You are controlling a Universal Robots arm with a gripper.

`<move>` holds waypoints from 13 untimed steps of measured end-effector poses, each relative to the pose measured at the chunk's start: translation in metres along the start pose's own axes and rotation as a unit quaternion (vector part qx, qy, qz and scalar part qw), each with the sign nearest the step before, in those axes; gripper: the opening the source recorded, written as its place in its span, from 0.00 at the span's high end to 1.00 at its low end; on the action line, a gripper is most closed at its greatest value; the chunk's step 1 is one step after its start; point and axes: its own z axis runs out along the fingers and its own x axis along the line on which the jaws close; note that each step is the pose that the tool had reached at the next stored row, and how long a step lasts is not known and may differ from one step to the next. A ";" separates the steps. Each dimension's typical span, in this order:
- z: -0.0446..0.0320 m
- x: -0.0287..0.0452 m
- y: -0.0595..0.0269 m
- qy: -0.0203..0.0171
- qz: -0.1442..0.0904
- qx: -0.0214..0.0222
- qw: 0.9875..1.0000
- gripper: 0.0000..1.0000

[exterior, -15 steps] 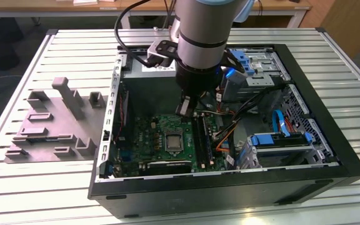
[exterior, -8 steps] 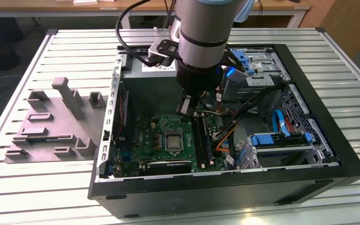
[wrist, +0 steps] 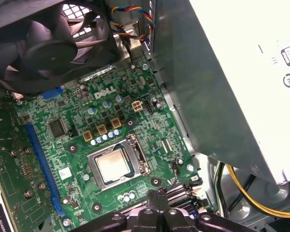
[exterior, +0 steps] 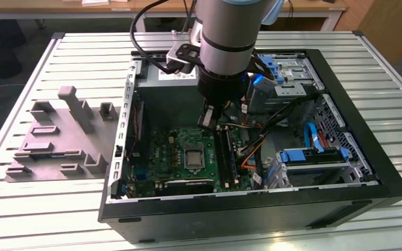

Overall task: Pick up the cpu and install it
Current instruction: 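Install the first cpu locking lever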

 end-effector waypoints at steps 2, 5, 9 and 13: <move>0.0002 -0.0005 0.0000 0.000 0.000 0.000 1.000 0.89; 0.0002 -0.0006 0.0000 0.000 0.000 0.000 1.000 0.89; 0.0004 -0.0007 -0.0001 -0.001 0.000 0.000 1.000 0.89; 0.0004 -0.0013 -0.0016 -0.001 0.000 0.000 1.000 0.89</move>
